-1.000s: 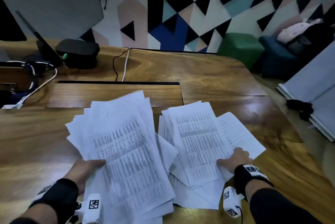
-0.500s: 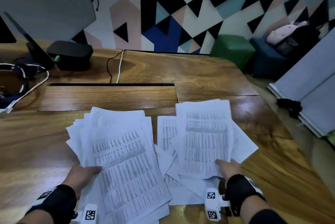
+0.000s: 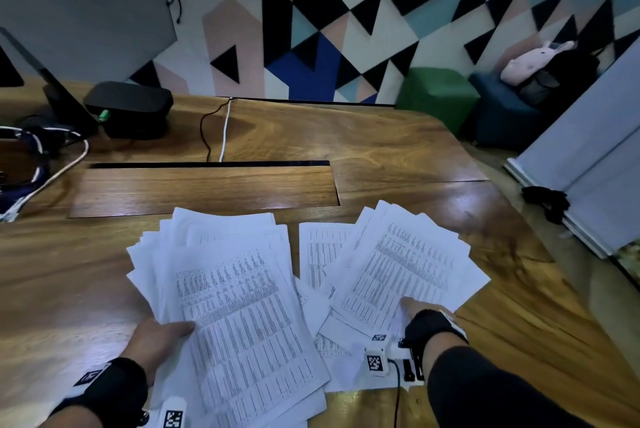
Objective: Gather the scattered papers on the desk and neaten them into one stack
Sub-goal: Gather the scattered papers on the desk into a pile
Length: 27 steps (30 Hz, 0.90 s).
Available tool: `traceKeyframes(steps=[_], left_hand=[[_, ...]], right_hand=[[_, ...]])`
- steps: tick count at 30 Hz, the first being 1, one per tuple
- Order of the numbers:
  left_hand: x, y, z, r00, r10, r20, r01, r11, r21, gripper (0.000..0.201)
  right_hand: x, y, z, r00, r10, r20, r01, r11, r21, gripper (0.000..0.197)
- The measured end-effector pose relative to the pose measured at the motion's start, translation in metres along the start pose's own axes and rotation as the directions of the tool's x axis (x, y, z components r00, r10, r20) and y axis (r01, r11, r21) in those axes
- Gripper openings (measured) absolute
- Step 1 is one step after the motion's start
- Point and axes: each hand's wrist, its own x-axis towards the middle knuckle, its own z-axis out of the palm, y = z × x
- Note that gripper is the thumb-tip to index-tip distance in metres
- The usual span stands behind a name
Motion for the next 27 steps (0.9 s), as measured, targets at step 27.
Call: traceKeyframes(steps=[27], left_hand=[[0.006, -0.004, 0.0, 0.999, 0.01, -0.033, -0.009, 0.998, 0.054, 0.012]], right_hand=[[0.002, -0.027, 0.017, 0.983, -0.118, -0.139, 0.091, 0.978, -0.188, 0.017]])
